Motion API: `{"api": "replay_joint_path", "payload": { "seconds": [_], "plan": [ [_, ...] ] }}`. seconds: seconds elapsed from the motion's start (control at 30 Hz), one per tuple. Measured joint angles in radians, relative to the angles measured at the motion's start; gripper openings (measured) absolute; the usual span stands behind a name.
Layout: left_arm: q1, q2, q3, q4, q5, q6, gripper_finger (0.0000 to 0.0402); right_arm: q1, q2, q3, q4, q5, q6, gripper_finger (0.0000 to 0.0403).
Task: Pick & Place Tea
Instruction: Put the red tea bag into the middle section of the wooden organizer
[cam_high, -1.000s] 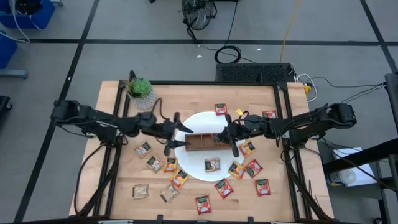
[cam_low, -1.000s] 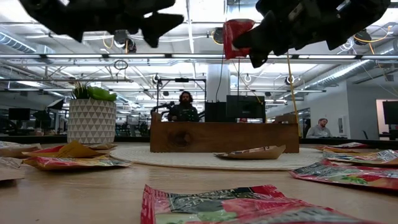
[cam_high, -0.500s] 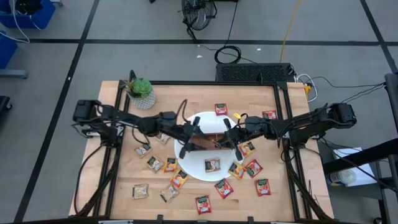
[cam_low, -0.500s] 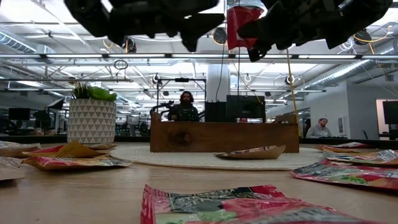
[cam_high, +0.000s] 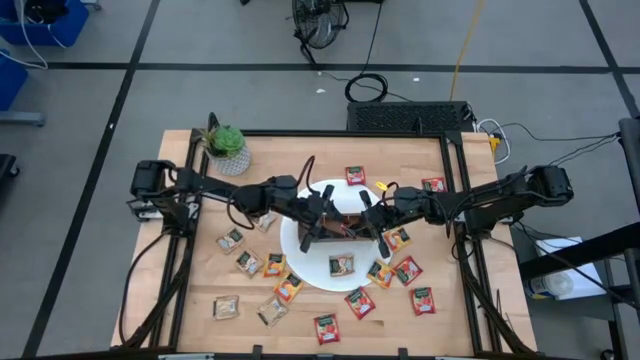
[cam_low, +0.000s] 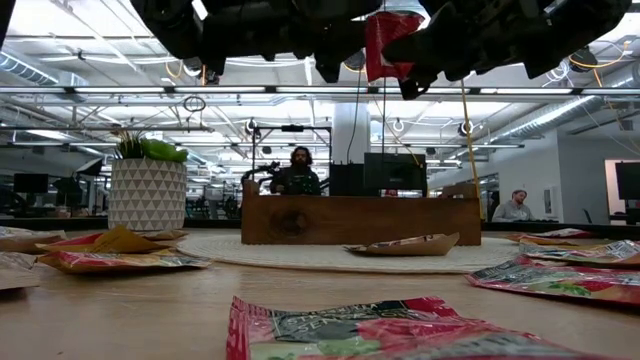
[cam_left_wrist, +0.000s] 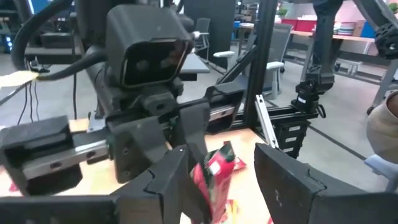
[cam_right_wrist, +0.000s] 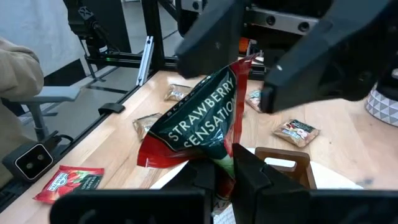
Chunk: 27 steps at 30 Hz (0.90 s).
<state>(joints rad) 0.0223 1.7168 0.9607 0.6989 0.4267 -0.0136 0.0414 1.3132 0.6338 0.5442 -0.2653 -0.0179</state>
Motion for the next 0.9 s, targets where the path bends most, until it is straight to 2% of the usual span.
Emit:
{"api": "replay_joint_path", "payload": {
  "seconds": [0.27, 0.5, 0.77, 0.9],
  "plan": [
    [0.002, 0.0, 0.0, -0.018, 0.011, 0.008, 0.012, 0.0, 0.0, 0.0, 0.006, 0.001, -0.002, 0.0013],
    [0.003, 0.0, 0.0, -0.013, 0.009, 0.049, 0.0014, 0.0, 0.0, 0.0, 0.006, 0.002, 0.004, 0.0024],
    [0.003, -0.011, -0.001, -0.052, 0.007, 0.106, 0.0004, 0.0, 0.0, 0.0, -0.004, 0.008, 0.013, 0.0032],
    [0.0, -0.09, -0.003, -0.192, -0.087, 0.19, 0.0003, -0.002, 0.0, 0.005, -0.007, 0.03, 0.026, 0.0031]
  ]
}}
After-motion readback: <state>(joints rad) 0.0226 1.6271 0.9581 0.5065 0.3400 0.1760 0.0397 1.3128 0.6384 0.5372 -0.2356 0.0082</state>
